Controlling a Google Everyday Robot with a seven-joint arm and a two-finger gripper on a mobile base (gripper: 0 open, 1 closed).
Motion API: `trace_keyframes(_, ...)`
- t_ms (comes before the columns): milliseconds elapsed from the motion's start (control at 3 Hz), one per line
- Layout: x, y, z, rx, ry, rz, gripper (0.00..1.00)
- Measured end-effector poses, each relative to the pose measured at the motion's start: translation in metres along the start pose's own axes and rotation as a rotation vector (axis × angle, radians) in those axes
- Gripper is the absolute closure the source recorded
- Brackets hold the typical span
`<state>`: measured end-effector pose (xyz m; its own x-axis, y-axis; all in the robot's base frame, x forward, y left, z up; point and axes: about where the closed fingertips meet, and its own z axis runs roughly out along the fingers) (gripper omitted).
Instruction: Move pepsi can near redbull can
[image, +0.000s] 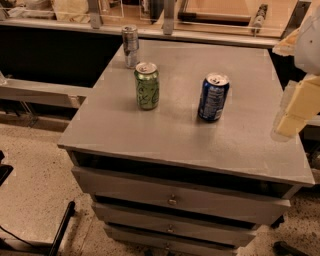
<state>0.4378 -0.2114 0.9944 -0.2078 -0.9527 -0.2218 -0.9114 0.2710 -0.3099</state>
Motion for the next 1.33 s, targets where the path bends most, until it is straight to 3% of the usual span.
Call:
trace_keyframes(333,0.0,0.0,0.0,0.0,0.0,0.0,0.0)
trace_keyframes(667,-0.006,-0.016,0.007,0.029,-0.109,0.024,0.0)
trace_keyframes(1000,-0.01,-0.052,0.028,0.08,-0.318,0.092,0.0)
trace_keyframes(1333,-0.036,-0.085,0.053,0.078,-0.547,0.173,0.0)
